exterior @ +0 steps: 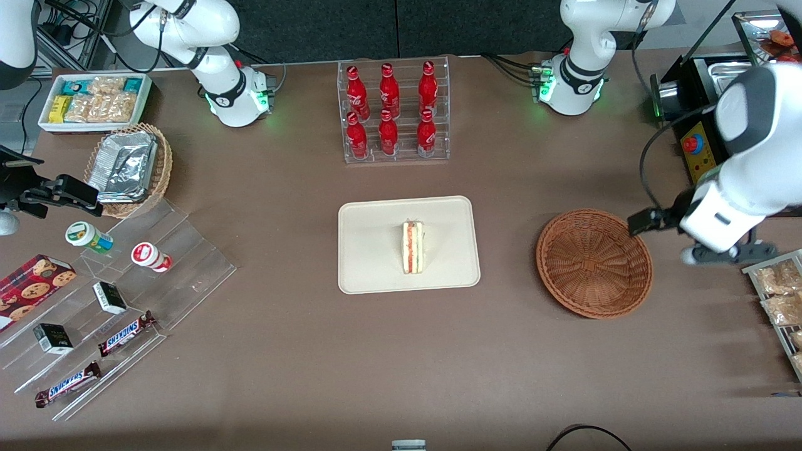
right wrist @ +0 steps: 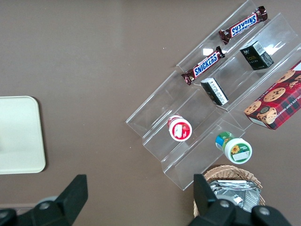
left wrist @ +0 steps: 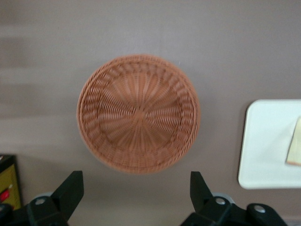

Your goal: Place sandwich from basket to tray

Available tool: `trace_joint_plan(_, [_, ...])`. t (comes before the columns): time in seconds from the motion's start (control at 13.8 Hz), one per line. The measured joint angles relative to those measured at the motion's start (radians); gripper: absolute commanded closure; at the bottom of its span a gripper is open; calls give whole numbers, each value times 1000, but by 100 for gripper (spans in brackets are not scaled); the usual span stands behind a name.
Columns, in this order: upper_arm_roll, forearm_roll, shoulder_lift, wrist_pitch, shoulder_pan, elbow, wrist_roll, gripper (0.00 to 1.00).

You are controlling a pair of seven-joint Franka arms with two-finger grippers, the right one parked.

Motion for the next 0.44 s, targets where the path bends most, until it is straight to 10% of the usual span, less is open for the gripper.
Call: trace_joint_plan(0.44, [-47,8,-116,-121,71,-16,56,0])
